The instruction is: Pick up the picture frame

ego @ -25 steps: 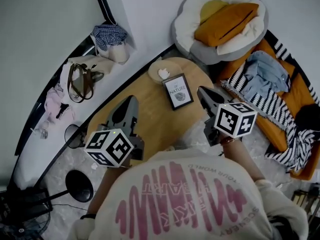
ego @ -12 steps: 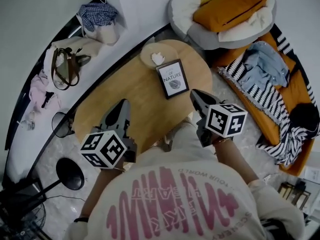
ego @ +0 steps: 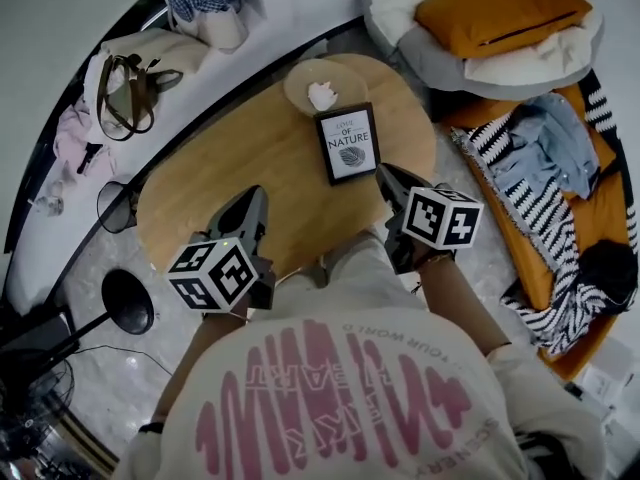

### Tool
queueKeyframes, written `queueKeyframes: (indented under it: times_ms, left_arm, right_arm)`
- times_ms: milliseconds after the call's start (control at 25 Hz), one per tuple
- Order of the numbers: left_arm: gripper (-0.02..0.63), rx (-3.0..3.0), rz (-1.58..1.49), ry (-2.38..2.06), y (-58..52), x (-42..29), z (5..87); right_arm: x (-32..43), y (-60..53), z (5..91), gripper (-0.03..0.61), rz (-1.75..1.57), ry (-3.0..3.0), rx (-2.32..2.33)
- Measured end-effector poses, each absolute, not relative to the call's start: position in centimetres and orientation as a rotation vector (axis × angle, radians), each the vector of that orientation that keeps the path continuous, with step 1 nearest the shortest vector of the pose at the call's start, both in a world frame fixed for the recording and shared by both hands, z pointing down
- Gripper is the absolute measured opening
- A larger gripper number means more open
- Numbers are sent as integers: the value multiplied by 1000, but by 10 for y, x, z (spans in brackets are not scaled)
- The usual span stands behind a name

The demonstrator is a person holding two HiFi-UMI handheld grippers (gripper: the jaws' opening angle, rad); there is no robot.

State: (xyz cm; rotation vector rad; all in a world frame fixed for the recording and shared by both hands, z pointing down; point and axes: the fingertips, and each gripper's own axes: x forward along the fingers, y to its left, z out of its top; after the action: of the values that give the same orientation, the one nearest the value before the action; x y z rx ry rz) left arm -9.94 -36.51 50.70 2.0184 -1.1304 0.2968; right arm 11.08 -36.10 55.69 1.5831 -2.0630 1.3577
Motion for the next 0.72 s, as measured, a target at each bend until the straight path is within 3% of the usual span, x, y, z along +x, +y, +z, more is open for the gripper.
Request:
queueKeyframes:
  times_ms: [720]
  left_arm:
    - [5,1703,299,-1324,-422,-29,559]
  right_arm:
    - [156,-446,675,6,1554,-2002,1060]
